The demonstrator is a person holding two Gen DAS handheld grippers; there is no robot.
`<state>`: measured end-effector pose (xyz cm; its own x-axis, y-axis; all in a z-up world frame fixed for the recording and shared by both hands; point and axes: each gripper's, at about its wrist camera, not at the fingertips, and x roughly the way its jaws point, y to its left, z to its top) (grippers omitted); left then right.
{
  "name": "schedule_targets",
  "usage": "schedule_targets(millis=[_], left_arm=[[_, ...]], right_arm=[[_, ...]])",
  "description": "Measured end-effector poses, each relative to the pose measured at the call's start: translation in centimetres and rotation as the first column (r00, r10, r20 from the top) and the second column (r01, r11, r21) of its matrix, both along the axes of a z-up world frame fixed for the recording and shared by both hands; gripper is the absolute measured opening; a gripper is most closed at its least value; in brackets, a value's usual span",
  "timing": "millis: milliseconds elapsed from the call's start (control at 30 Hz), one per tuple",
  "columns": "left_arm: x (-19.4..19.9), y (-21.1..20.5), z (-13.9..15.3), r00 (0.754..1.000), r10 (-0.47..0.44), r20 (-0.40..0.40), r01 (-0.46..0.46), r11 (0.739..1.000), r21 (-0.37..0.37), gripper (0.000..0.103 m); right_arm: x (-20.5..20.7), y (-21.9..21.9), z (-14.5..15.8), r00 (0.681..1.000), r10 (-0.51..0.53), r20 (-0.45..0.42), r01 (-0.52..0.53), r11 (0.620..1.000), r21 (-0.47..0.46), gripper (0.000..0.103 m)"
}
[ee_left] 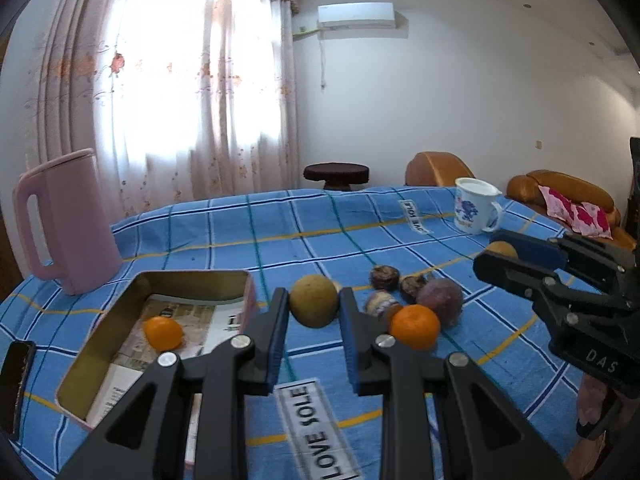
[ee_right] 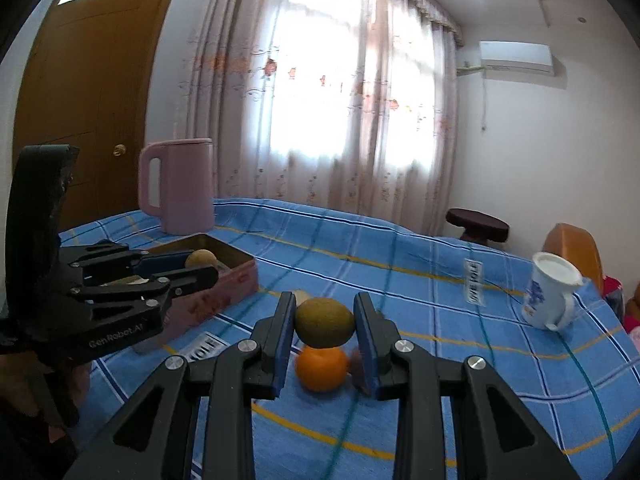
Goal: Organize fruits
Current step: 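Carry the kiwi and the small yellow fruit over the tin box, then open the left tool over the tin while the right tool drops the kiwi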
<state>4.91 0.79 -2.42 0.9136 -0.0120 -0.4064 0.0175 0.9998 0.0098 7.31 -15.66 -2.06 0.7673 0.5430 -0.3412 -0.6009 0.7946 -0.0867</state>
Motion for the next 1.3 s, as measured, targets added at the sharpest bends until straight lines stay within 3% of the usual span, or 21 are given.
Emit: schedule_targets(millis=[333, 667, 900, 1100, 1200, 1267, 1300], left_arm=[[-0.7, 6.9, 0.8, 0.992, 0.126, -0.009, -0.126, 0.991, -0.048, 0.027], [-0.4, 12.8, -1.0, 0.975, 0.198, -0.104, -0.207, 0.974, -0.090, 0.027], [-0.1, 15.1, -2.6, 0.960, 0.217, -0.174, -0.239, 0.964, -0.114, 0.027], [0.1, 15.2, -2.8, 0.957, 0.222, -0.185, -0.244, 0.964, -0.108, 0.027], [-0.1, 14.9, -2.6, 0.956, 0.238, -0.172, -0.258, 0.961, -0.100, 0.050], [-0.6, 14.6, -2.1, 0.955, 0.261, -0.139, -0.275, 0.957, -0.095, 0.072], [-0.8, 14.4, -1.8, 0.959, 0.256, -0.122, -0.269, 0.958, -0.097, 0.074]], right_arm=[[1.2, 6.8, 0.8, 0.987, 0.151, -0.063, -0.152, 0.988, -0.004, 0.031], [1.2, 14.6, -1.1, 0.945, 0.288, -0.153, -0.299, 0.953, -0.057, 0.032], [1.1, 17.9, -3.7, 0.918, 0.314, -0.241, -0.350, 0.928, -0.125, 0.032], [1.1, 18.8, -4.7, 0.899, 0.328, -0.291, -0.383, 0.911, -0.154, 0.032], [0.8, 18.3, -4.4, 0.909, 0.311, -0.276, -0.362, 0.919, -0.158, 0.032], [0.6, 17.3, -3.9, 0.918, 0.300, -0.259, -0.346, 0.926, -0.151, 0.033], [0.5, 16.6, -3.6, 0.925, 0.291, -0.245, -0.333, 0.931, -0.149, 0.034]])
